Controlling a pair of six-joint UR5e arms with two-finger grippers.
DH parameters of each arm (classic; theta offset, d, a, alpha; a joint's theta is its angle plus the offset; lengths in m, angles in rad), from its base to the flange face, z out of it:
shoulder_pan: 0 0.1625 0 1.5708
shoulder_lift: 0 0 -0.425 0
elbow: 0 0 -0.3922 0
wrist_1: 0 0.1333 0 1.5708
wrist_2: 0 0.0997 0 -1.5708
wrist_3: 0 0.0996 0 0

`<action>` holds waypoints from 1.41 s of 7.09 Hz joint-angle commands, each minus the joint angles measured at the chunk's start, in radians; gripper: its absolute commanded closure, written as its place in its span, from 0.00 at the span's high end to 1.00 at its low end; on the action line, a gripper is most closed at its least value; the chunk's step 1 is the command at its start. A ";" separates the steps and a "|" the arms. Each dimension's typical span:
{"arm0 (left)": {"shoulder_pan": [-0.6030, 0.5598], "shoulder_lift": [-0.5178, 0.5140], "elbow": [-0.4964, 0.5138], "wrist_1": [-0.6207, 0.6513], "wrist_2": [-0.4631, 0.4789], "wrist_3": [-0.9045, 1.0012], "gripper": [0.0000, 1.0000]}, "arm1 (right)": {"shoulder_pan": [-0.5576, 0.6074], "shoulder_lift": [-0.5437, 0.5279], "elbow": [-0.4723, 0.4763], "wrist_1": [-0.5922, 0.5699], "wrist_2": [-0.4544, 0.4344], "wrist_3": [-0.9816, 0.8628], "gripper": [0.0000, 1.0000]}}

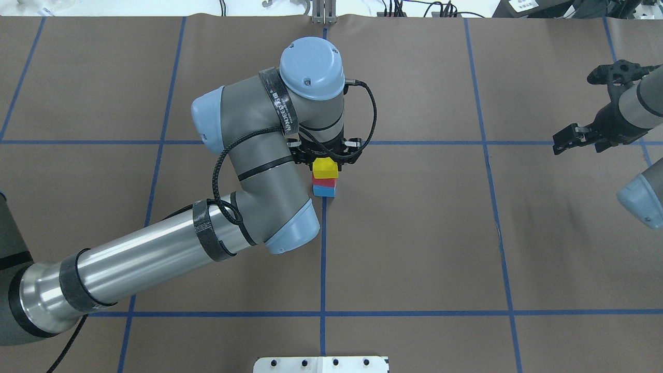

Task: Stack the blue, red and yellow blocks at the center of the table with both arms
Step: 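Lower the yellow cube onto the red cube and open the left gripper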

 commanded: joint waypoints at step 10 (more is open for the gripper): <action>-0.037 0.203 -0.285 0.014 -0.006 0.056 1.00 | 0.001 0.008 -0.013 0.002 0.000 -0.003 1.00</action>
